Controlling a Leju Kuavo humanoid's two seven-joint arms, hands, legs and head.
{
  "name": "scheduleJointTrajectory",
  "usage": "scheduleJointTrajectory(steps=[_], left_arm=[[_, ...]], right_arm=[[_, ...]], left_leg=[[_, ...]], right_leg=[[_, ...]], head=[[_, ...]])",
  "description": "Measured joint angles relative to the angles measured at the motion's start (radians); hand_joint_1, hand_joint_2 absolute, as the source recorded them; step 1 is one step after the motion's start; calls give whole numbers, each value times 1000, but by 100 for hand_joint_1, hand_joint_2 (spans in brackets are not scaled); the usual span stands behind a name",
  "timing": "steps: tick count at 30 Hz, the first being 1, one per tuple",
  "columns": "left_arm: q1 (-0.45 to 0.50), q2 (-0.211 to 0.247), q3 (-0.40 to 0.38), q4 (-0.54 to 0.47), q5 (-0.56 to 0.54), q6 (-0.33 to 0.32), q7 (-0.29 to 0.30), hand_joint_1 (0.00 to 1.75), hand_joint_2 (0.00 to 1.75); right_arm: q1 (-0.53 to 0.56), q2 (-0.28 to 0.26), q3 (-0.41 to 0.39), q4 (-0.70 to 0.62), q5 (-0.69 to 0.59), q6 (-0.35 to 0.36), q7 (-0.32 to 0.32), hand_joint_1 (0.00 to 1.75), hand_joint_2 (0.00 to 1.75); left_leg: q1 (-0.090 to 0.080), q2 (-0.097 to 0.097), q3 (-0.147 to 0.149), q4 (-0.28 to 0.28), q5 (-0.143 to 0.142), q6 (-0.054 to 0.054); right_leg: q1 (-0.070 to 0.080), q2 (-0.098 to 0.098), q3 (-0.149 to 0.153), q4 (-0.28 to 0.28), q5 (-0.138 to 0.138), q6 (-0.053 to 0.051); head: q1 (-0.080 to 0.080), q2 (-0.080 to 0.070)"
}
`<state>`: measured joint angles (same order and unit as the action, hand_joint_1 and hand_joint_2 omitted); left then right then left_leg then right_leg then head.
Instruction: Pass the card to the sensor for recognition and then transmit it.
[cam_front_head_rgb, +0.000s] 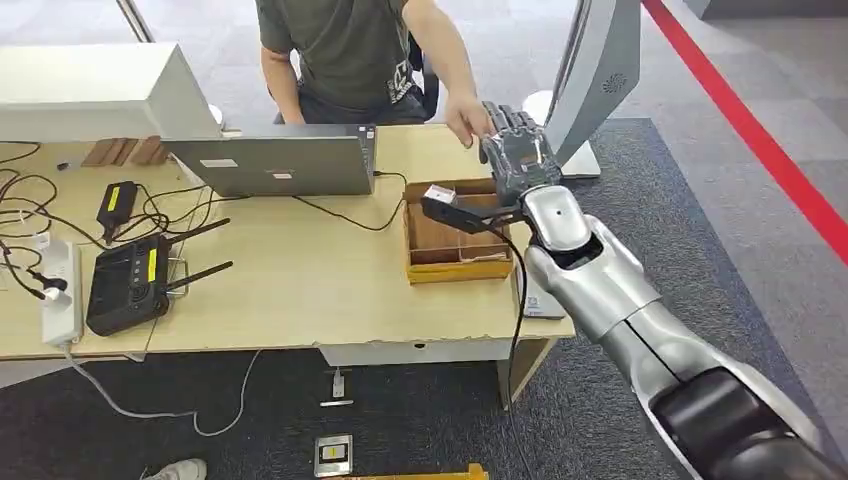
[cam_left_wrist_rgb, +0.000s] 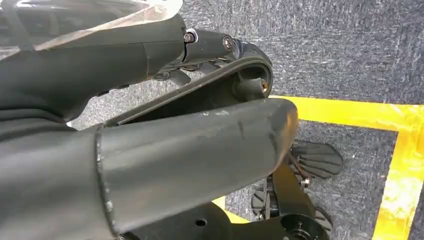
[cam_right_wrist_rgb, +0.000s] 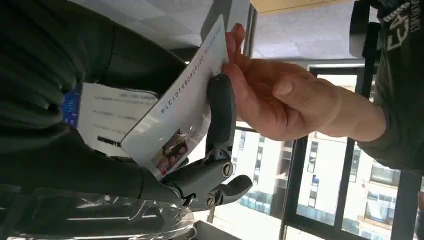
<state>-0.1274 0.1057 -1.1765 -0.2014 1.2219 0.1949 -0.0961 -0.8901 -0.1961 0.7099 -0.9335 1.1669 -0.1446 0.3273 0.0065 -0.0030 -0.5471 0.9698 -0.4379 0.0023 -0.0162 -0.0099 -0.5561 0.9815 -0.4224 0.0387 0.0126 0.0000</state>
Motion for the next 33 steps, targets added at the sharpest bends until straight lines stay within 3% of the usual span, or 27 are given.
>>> scheduleJointTrajectory(steps=[1, 2, 17, 22, 26, 33], left_arm=[[0, 0, 0, 0, 0, 0, 0, 0, 0], [0, 0, 0, 0, -3, 0, 0, 0, 0], [0, 0, -5, 0, -4, -3, 3, 0, 0], [2, 0, -5, 0, 8, 0, 11, 0, 0], [4, 0, -5, 0, 19, 2, 10, 0, 0], [6, 0, -5, 0, 23, 17, 11, 0, 0]], right_arm=[[1, 0, 0, 1, 1, 0, 0, 0, 175], [2, -3, 0, 4, 4, -2, 2, 0, 0], [21, -35, 0, 9, 72, -5, 4, 0, 0], [67, -74, -29, -78, 51, -7, 8, 0, 0], [131, -122, -66, -178, -43, 1, 21, 0, 0], [311, -229, -132, -394, -187, -6, 55, 0, 0]], left_leg=[[0, 0, 0, 0, 0, 0], [0, 0, 0, 0, 0, 0], [0, 0, 1, 0, 0, 0], [0, 0, 1, 0, 0, 0], [0, 0, 1, 0, 0, 0], [0, 0, 1, 0, -1, 0]], right_leg=[[0, 0, 0, 0, 0, 0], [0, 0, 0, 0, 0, 0], [0, 0, 0, 0, 0, 0], [0, 0, 0, 0, 0, 0], [0, 0, 0, -1, 0, 0], [0, 0, 1, -2, 0, 0]], head=[[0, 0], [0, 0], [0, 0], [0, 0], [0, 0], [0, 0]])
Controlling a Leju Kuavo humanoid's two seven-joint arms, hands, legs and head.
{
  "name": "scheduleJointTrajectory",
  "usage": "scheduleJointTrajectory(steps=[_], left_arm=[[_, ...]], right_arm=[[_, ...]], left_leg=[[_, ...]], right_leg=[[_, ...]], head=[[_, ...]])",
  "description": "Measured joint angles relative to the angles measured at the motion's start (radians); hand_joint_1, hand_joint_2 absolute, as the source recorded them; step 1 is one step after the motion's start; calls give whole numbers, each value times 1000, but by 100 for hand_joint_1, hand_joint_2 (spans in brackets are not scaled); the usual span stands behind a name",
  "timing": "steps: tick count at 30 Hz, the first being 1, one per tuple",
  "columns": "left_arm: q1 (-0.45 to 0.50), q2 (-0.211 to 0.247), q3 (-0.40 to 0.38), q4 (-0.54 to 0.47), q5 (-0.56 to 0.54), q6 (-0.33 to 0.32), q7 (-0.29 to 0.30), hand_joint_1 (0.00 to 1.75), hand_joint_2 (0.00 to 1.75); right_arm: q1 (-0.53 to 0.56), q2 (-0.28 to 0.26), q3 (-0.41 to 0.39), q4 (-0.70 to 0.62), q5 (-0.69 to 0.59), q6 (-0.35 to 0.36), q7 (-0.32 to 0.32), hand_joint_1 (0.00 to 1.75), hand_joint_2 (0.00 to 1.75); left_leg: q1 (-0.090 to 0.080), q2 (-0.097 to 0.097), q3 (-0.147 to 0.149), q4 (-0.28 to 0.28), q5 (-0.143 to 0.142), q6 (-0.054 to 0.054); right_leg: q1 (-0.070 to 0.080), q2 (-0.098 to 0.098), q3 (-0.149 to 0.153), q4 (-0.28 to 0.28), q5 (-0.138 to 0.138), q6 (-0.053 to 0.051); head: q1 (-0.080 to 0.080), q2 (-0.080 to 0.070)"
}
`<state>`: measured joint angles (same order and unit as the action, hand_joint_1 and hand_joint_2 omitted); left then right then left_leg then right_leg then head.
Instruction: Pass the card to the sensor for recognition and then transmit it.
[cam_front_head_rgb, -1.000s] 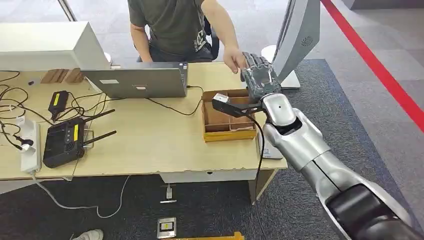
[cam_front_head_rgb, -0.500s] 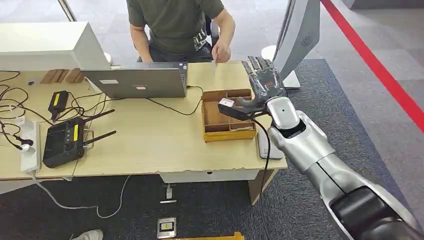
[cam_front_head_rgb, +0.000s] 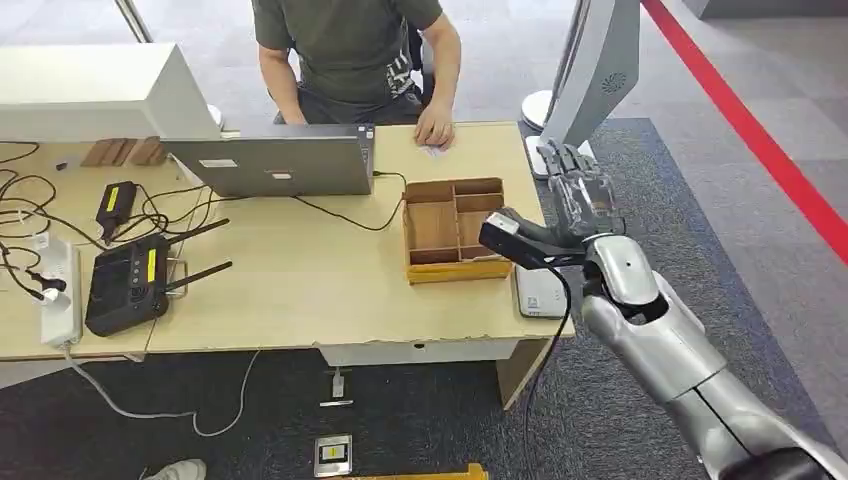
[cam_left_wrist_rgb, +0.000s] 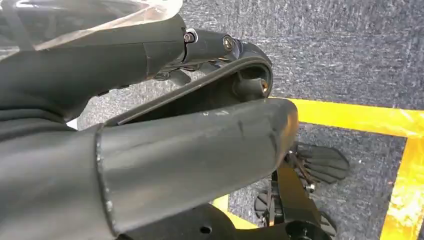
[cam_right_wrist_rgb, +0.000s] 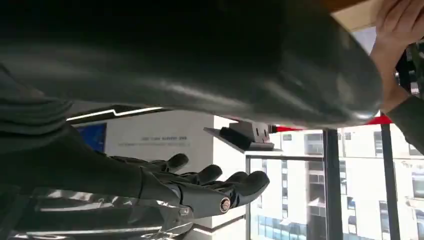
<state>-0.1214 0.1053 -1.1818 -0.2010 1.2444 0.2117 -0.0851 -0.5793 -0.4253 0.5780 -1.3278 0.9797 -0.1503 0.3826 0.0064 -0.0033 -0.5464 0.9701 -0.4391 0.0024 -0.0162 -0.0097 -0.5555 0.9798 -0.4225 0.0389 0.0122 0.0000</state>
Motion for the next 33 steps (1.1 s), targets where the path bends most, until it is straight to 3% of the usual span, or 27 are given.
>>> scheduleJointTrajectory(steps=[3, 4, 11, 19, 24, 33], left_arm=[[0, 0, 0, 0, 1, 5, -9, 0, 0], [0, 1, 0, 0, 3, 5, -15, 0, 0], [-1, 1, 0, 0, 21, 11, -34, 0, 0], [-2, 1, 5, 0, 39, 19, -32, 0, 0], [-2, 1, 8, 0, 42, 19, -19, 0, 0], [-4, 1, 16, 0, 57, 25, -27, 0, 0]], right_arm=[[59, -30, -15, -69, -20, -5, 2, 0, 0], [72, -37, -16, -89, -20, -5, 2, 0, 175], [113, -51, -3, -169, -35, -11, -8, 0, 175], [107, -26, 41, -147, -62, -114, -33, 0, 175], [98, -3, 68, -86, -84, -173, -54, 0, 175], [39, 84, 118, 106, -102, -235, -115, 0, 175]], left_leg=[[0, 0, 0, 0, 0, 0], [0, 0, 0, 0, 0, 0], [0, 0, 0, -1, 0, -1], [0, 0, -1, 0, 0, -1], [0, 0, -1, -1, 0, -1], [0, 0, -1, -1, 1, -1]], right_leg=[[0, 0, 0, 0, 0, 0], [0, 0, 0, 0, 0, 0], [0, 0, 0, 1, 0, 0], [0, 0, 0, 1, 0, 0], [0, 0, 0, 1, 0, 0], [0, 0, 0, 2, 0, 0]], head=[[0, 0], [0, 0], [0, 0], [0, 0], [0, 0], [0, 0]])
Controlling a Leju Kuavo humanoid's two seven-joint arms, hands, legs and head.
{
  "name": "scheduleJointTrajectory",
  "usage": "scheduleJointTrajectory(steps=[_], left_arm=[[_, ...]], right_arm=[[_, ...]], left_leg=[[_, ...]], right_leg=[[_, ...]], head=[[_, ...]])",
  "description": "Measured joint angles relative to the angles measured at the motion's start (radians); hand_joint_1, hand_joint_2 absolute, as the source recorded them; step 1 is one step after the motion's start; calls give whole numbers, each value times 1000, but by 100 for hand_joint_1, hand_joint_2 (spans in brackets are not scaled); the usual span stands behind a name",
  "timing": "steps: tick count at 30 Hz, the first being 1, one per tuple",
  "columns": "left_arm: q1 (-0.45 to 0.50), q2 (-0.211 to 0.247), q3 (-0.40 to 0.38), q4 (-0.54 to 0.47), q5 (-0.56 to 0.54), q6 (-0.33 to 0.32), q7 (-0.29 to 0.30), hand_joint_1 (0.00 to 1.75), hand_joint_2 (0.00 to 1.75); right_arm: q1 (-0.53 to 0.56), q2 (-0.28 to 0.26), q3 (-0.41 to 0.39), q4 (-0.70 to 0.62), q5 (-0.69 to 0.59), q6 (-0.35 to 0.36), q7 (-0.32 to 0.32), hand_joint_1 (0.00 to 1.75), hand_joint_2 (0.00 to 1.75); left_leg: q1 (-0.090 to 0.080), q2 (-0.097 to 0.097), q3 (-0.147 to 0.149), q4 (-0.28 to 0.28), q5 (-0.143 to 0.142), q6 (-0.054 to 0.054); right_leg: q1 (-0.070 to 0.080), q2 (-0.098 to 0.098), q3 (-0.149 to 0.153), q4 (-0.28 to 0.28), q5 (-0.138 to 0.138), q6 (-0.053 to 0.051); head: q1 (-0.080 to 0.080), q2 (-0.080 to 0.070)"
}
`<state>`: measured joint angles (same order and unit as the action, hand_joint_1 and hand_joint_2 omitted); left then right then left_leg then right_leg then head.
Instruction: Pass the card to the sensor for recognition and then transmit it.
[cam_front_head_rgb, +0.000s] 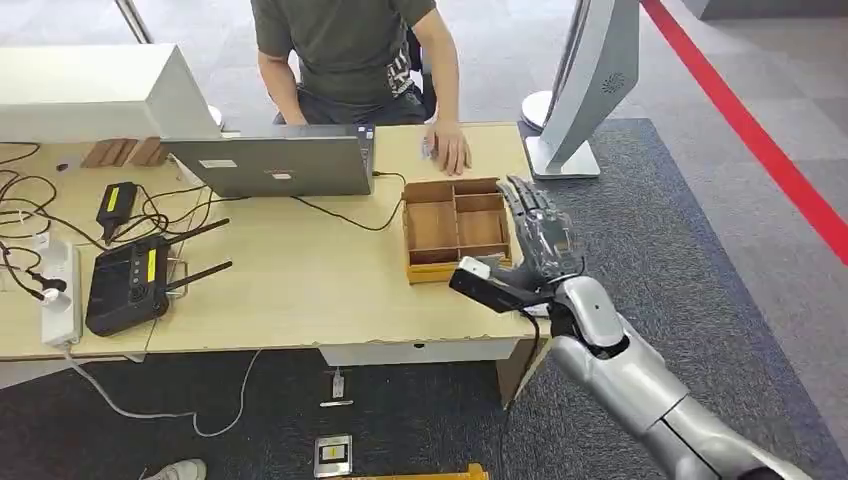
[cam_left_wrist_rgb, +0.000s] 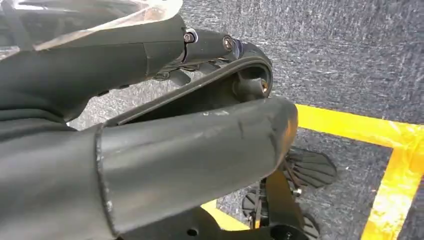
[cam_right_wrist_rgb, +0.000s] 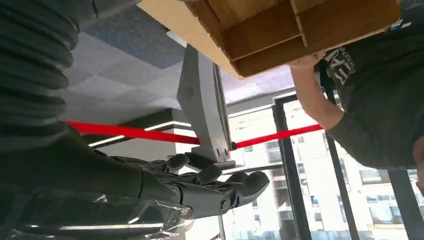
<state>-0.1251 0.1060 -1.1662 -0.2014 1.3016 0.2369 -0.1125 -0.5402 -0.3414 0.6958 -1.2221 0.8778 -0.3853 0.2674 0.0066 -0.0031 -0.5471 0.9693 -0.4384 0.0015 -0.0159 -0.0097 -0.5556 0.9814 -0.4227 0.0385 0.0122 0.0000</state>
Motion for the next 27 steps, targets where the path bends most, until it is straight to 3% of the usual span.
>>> scheduleJointTrajectory(steps=[10, 27], left_arm=[[1, 0, 9, 0, -2, 2, 2, 0, 0], [2, 2, 9, 1, -5, 2, 5, 0, 0]], right_arm=[[-47, 65, 24, 189, -7, -24, -21, 0, 175], [-66, 82, 38, 289, 23, -1, -1, 0, 175]], left_leg=[[0, 0, 0, 0, 0, 0], [0, 0, 0, 0, 0, 0]], right_leg=[[0, 0, 0, 0, 0, 0], [0, 0, 0, 0, 0, 0]], head=[[0, 0], [0, 0]])
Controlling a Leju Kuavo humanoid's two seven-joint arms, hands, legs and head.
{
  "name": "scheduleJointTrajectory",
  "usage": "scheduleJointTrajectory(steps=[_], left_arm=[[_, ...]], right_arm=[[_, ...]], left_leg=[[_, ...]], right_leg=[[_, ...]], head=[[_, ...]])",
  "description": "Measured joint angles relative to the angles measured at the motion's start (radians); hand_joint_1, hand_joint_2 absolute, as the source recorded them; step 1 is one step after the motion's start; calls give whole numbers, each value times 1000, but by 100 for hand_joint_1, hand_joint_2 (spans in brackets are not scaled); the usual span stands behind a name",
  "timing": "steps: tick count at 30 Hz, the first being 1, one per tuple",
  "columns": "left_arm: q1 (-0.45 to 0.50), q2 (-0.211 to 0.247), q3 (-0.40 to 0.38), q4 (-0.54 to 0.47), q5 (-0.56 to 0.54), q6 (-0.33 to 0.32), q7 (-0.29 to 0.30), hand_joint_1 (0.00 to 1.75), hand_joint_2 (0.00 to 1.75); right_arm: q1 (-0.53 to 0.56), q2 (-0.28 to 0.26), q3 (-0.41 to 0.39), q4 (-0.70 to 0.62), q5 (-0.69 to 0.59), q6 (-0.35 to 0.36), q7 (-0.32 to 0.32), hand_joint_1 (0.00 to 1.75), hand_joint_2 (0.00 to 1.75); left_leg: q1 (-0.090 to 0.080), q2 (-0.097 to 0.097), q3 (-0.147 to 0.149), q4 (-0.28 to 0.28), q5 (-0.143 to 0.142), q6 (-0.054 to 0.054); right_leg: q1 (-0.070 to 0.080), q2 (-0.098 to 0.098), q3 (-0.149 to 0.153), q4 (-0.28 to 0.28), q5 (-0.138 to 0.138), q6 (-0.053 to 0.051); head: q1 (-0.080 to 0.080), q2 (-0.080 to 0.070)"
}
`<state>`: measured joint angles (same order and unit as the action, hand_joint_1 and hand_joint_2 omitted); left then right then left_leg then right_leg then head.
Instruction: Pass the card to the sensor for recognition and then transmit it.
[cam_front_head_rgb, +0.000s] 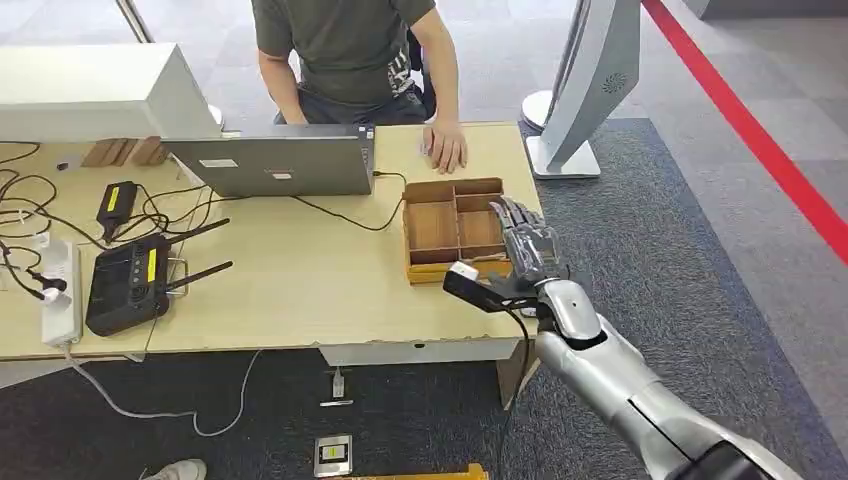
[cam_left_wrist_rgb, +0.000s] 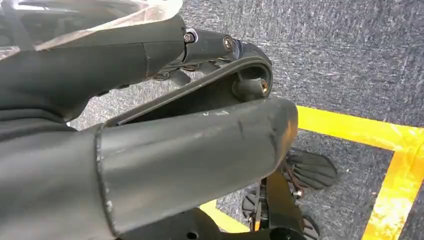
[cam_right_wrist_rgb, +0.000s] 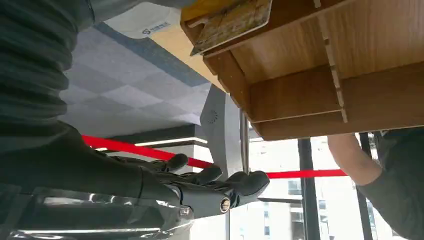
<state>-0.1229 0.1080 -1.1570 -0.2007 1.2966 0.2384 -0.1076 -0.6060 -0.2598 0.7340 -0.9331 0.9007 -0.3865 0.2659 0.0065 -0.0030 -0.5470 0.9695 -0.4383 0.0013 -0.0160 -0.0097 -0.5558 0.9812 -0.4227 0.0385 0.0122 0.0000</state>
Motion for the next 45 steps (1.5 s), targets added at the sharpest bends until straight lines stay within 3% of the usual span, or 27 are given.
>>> scheduleJointTrajectory(steps=[25, 30, 37, 45], left_arm=[[0, 7, 0, 1, 3, -2, 3, 0, 0], [0, 8, 1, 1, 14, 10, 8, 0, 0], [0, 8, 6, 1, 21, 16, 18, 0, 0], [0, 8, 7, 1, 23, 20, 27, 0, 0]], right_arm=[[-1, -5, -18, 57, 9, 16, -13, 0, 175], [-14, 45, -18, 130, -5, 5, -63, 0, 175], [-21, 100, -6, 188, 1, -16, -69, 0, 175], [-39, 114, 6, 233, 47, -23, -39, 0, 175]], left_leg=[[0, 0, 0, 0, 0, 0], [0, 0, 0, 0, 0, 0], [0, 0, 0, 0, 0, 0], [0, 0, 0, 0, 0, 0]], right_leg=[[0, 0, 0, 0, 0, 0], [0, 0, 0, 0, 0, 0], [0, 0, 0, 1, 0, 0], [0, 0, 0, 0, 0, 0]], head=[[0, 0], [0, 0], [0, 0], [0, 0]])
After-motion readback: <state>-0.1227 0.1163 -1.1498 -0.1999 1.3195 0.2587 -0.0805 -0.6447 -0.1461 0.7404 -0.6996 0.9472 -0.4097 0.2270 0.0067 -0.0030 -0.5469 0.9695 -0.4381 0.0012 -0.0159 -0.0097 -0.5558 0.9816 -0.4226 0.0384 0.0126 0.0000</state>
